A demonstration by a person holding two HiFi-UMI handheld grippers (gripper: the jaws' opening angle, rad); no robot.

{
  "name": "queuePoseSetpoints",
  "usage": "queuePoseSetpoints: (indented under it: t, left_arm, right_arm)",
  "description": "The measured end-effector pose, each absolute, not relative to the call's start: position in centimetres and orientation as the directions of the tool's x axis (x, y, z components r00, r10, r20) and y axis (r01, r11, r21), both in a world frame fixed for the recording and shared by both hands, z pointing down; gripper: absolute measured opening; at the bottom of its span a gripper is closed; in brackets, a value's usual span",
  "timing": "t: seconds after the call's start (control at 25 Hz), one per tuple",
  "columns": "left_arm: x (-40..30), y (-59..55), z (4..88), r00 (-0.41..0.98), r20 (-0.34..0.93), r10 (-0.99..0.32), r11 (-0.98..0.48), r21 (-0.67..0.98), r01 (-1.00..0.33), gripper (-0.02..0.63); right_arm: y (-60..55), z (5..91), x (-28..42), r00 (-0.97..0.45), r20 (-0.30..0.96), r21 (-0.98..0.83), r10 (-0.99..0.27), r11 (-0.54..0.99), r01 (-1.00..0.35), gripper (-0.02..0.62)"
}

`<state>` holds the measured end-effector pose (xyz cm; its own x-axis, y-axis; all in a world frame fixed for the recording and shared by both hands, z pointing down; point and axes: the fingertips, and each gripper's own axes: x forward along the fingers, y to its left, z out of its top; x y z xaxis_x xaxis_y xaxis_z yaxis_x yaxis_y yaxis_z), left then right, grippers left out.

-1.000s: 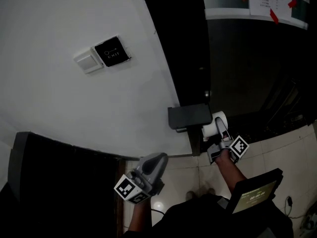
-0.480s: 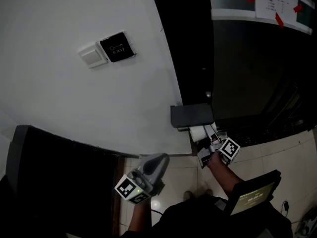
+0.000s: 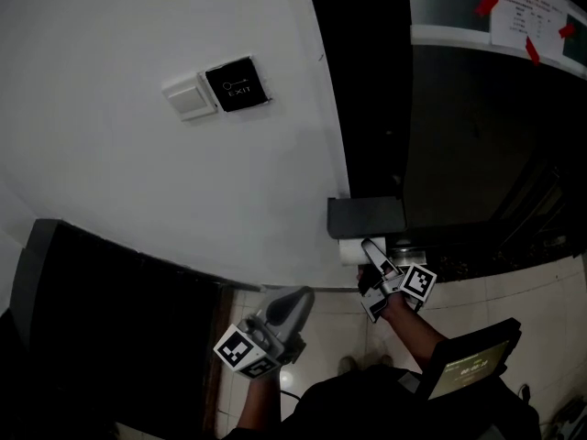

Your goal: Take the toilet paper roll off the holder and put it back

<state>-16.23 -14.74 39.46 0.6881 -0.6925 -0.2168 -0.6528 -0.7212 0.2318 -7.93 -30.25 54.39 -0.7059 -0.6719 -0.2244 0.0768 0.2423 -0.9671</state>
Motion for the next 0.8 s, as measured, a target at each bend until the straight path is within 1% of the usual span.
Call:
queuePoseSetpoints:
  t: [0.12, 0.28, 0.36, 0.52, 0.6, 0.68, 0.8]
  left_arm:
    - [-15.4, -14.8, 38.8, 0.694, -0.238, -0.679, -0.734, 0.251, -0.632, -0.003]
    - [-14.7, -15.2, 39.0, 0.705, -0.211, -0.677, -0.736, 0.234, -0.636, -0.003]
    - [-14.4, -15.6, 38.1, 0.709, -0.239, -0.664, -0.748, 0.235, -0.621, -0.003]
    - [-13.9, -16.4, 37.9, 0.725, -0.252, -0.641, -0.767, 0.235, -0.597, -0.003]
    - [-13.6, -16.8, 38.3, 0.736, -0.242, -0.632, -0.774, 0.229, -0.590, -0.003]
    - [-13.0, -17.3, 38.1, 0.750, -0.250, -0.612, -0.790, 0.225, -0.570, -0.003]
    - [-12.5, -17.9, 38.8, 0.775, -0.237, -0.586, -0.810, 0.195, -0.553, -0.003]
  right_arm:
    - [-29.2, 54.6, -7.7, -0.742, -0.223, -0.965, -0.633, 0.251, 0.076, 0.428]
    - [-26.5, 55.5, -6.5, -0.800, -0.196, -0.961, -0.568, 0.274, 0.041, 0.429]
    - [-25.7, 56.4, -5.1, -0.807, -0.173, -0.957, -0.564, 0.290, 0.003, 0.428]
    - [-24.6, 57.2, -1.5, -0.792, -0.137, -0.948, -0.595, 0.311, -0.071, 0.386]
    - [-24.5, 56.1, 0.3, -0.796, -0.118, -0.909, -0.594, 0.387, -0.154, 0.353]
    - [-24.7, 54.1, 1.5, -0.800, -0.098, -0.832, -0.593, 0.490, -0.262, 0.340]
    - [-24.8, 50.2, 2.1, -0.812, -0.093, -0.660, -0.576, 0.646, -0.383, 0.268]
